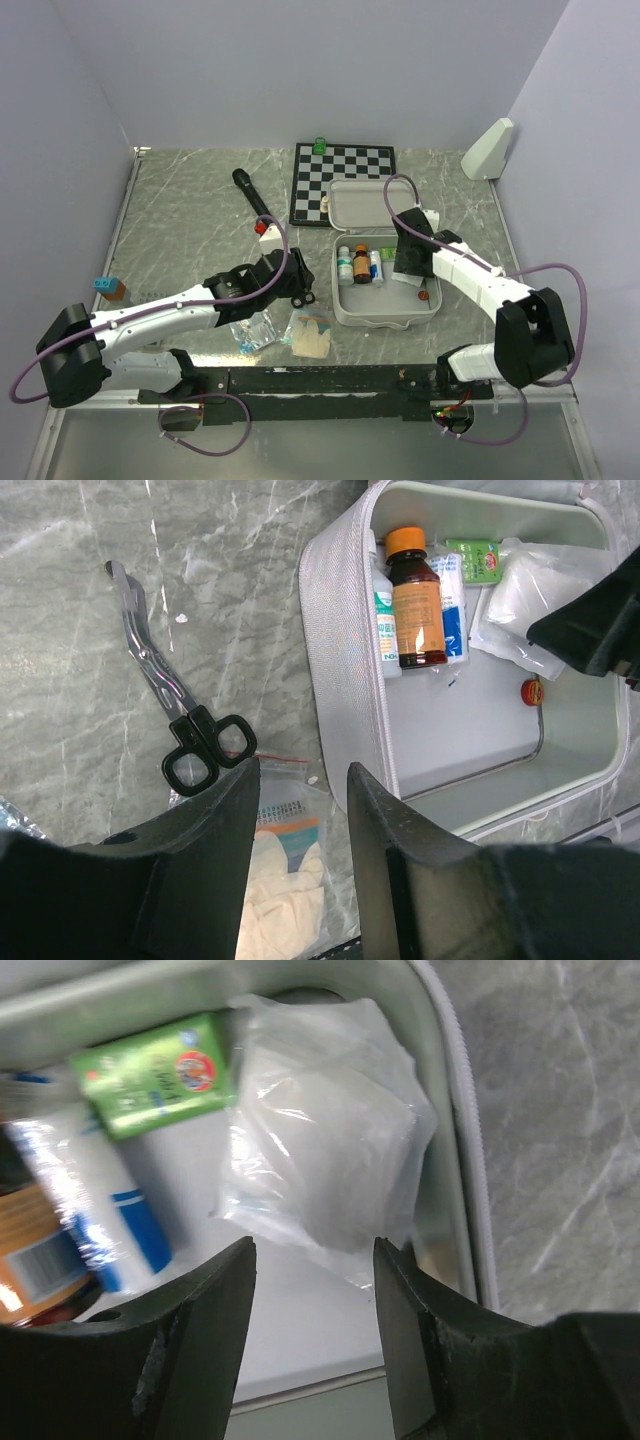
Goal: Organize the medicine kit
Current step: Adjust the medical item in the medicine box.
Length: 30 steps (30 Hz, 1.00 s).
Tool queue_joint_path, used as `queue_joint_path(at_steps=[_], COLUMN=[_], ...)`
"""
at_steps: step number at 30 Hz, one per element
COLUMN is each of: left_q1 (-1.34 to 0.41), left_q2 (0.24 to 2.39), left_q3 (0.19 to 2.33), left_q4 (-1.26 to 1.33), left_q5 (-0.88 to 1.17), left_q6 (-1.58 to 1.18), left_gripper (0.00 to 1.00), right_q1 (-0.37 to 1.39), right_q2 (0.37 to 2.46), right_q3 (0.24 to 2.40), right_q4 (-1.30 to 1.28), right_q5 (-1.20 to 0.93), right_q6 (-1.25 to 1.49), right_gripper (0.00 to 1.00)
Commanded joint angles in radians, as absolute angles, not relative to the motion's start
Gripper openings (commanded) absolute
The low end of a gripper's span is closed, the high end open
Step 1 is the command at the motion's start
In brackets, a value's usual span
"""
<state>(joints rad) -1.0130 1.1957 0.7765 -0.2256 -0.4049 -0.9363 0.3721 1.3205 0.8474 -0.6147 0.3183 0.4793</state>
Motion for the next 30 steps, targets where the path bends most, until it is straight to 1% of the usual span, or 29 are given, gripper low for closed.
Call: queue_joint_path(at_steps=[1, 2, 4, 6, 15, 16, 18, 19, 25, 30], left_q1=[-1.009, -1.009, -1.009, -1.009, -1.009, -1.009, -1.009, -1.009, -1.009, -1.009], left_q2=[1.187, 1.186, 1.184, 1.184, 1.169, 1.169, 1.169, 1.170, 1.170, 1.180], left_q3=[0.815, 0.815, 0.813, 0.813, 0.802, 0.801, 0.801, 0.802, 0.801, 0.804], left_q4=[-0.215, -0.213, -0.213, -0.213, -0.213, -0.212, -0.212, -0.213, -0.210, -0.202], left_q5=[-0.405, -0.406, -0.413, -0.416, -0.426, -0.426, -0.426, -0.426, -0.422, -0.413], left_q6=[-0.913, -0.910, -0.905, -0.902, -0.902, -0.903, -0.902, -0.902, -0.904, -0.907], left_gripper=[0.45, 0.45, 0.45, 0.45, 0.45, 0.45, 0.45, 0.45, 0.45, 0.45], right_q1=[0.364, 0.362, 0.353, 0.351, 0.337, 0.337, 0.337, 0.337, 0.365, 0.436], right_q2=[1.367, 1.385, 1.416, 1.434, 1.454, 1.450, 1.430, 1.414, 1.270, 1.227], right_q3=[0.877, 0.876, 0.894, 0.910, 0.914, 0.911, 0.908, 0.907, 0.930, 0.982], right_q4=[-0.661, -0.660, -0.669, -0.672, -0.640, -0.640, -0.646, -0.652, -0.715, -0.758], right_q5=[0.428, 0.448, 0.449, 0.460, 0.413, 0.413, 0.408, 0.402, 0.380, 0.347], right_q6=[0.517, 0.518, 0.518, 0.514, 0.492, 0.492, 0.492, 0.492, 0.483, 0.448], right_gripper=[0.59, 0.61, 0.61, 0.58, 0.21, 0.16, 0.03, 0.00, 0.00, 0.00])
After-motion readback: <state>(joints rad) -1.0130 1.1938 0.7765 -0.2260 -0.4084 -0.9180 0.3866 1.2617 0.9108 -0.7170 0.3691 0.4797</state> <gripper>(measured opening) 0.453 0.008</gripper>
